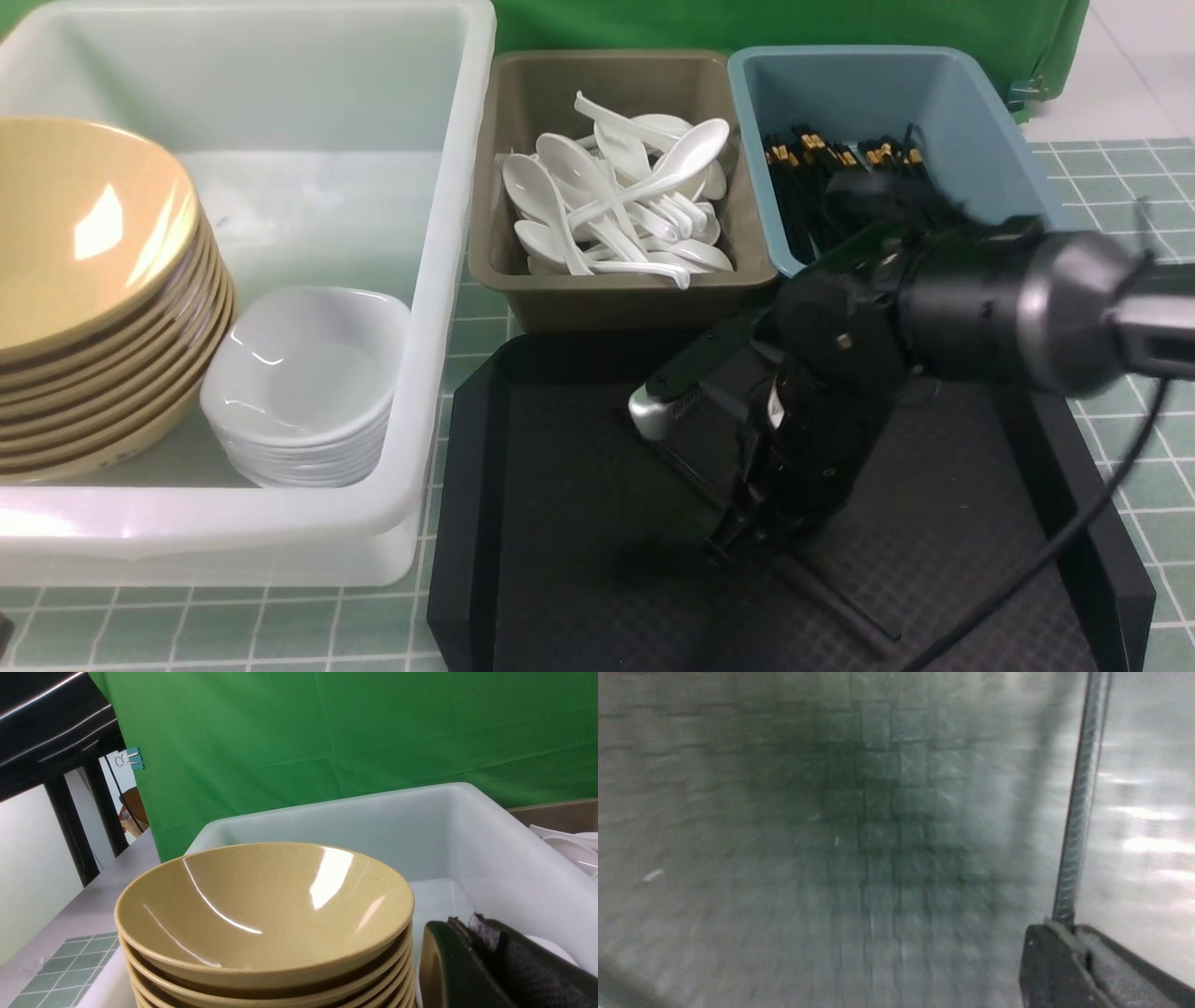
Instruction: On blue table put chopsticks spoon bowls plates into blue grey white boxes.
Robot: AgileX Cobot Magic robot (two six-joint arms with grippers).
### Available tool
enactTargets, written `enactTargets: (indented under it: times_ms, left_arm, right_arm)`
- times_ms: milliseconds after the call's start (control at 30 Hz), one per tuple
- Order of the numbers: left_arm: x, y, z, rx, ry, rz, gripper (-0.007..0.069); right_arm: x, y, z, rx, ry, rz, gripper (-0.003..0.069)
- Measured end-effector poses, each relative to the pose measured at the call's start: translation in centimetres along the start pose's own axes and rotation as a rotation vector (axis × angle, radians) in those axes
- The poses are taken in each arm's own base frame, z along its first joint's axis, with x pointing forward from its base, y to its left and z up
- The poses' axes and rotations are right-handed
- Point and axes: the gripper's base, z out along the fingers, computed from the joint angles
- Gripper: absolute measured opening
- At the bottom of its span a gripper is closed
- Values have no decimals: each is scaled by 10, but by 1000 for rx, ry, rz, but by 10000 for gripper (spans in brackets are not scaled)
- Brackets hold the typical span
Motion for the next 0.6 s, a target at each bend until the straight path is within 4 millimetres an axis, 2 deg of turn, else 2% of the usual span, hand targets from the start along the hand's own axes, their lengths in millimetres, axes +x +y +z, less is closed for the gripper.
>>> enactTargets:
  times_ms: [33, 67, 100, 133, 167, 267, 300, 367, 400, 433, 467, 533, 600]
  left_arm:
    - [0, 0, 0, 0, 0, 0, 3]
    - [0, 0, 0, 0, 0, 0, 3]
    - [0, 0, 0, 0, 0, 0, 3]
    - [0, 0, 0, 0, 0, 0, 3]
    - [0, 0, 0, 0, 0, 0, 3]
    - [0, 0, 0, 0, 0, 0, 3]
    - [0, 0, 0, 0, 0, 1, 3]
    - [0, 0, 0, 0, 0, 2, 3]
    - [0, 0, 0, 0, 0, 5, 3]
    - [0, 0, 0, 0, 0, 7, 3]
    - [0, 0, 0, 0, 0, 7, 3]
    - [0, 0, 0, 0, 0, 8, 3]
    - [0, 0, 0, 0, 0, 8, 3]
  right_arm:
    - [1, 0, -16, 6, -46, -15, 58]
    - [2, -2, -44, 20, -145, -22, 57]
    - [2, -4, -57, 33, -199, -26, 57]
    - [3, -9, -78, 60, -300, -27, 57]
    - [4, -20, -106, 106, -444, -17, 57]
    - [0, -57, -150, 244, -795, 31, 57]
    - [-2, -71, -158, 286, -893, 53, 57]
    - [-6, -85, -161, 320, -976, 80, 57]
    - [-11, -101, -160, 353, -1060, 111, 59]
    - [-17, -119, -151, 371, -1129, 155, 67]
    - [-19, -124, -147, 371, -1142, 172, 71]
    - [-27, -144, -122, 370, -1143, 225, 92]
    - [-33, -162, -91, 348, -1090, 293, 149]
